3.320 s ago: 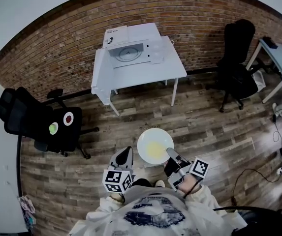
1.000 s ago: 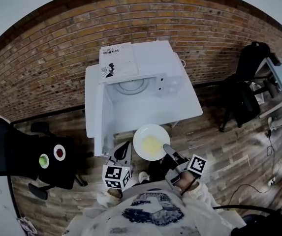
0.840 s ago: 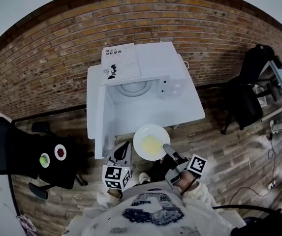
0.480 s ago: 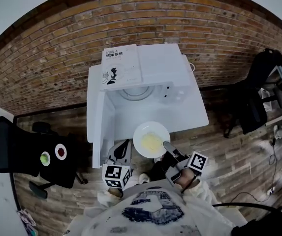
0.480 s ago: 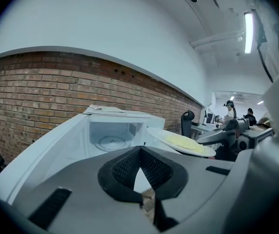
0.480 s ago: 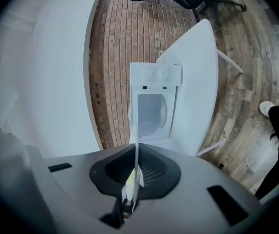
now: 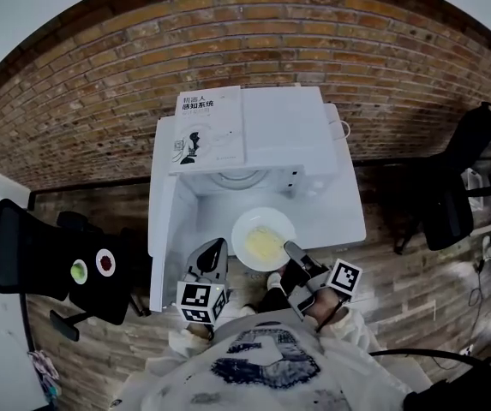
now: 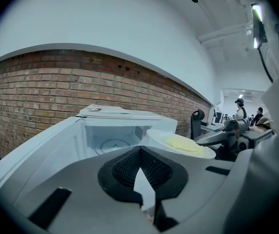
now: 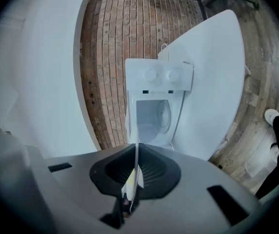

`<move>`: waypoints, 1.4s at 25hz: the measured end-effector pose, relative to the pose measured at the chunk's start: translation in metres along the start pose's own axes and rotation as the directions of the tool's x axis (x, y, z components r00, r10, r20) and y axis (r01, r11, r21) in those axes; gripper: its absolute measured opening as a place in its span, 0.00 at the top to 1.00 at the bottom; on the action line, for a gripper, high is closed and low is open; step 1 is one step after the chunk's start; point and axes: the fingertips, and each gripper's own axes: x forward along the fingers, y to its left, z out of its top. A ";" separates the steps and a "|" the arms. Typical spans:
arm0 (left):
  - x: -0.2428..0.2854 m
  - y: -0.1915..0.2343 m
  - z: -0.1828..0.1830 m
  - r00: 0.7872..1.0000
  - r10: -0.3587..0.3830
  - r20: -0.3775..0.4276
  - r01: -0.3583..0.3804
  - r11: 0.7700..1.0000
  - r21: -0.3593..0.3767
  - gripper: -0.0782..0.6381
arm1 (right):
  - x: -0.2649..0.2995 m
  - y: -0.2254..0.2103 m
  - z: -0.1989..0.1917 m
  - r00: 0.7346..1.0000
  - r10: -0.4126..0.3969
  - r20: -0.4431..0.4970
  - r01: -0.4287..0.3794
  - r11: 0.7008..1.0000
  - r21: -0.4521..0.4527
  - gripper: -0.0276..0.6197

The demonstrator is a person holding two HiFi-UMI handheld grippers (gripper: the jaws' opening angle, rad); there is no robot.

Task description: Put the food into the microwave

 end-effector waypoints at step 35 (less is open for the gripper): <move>0.067 0.034 0.010 0.997 0.051 -0.050 -0.052 0.999 -0.002 0.88 | 0.075 -0.041 0.052 0.992 -0.125 -0.034 0.125 0.992 0.003 0.92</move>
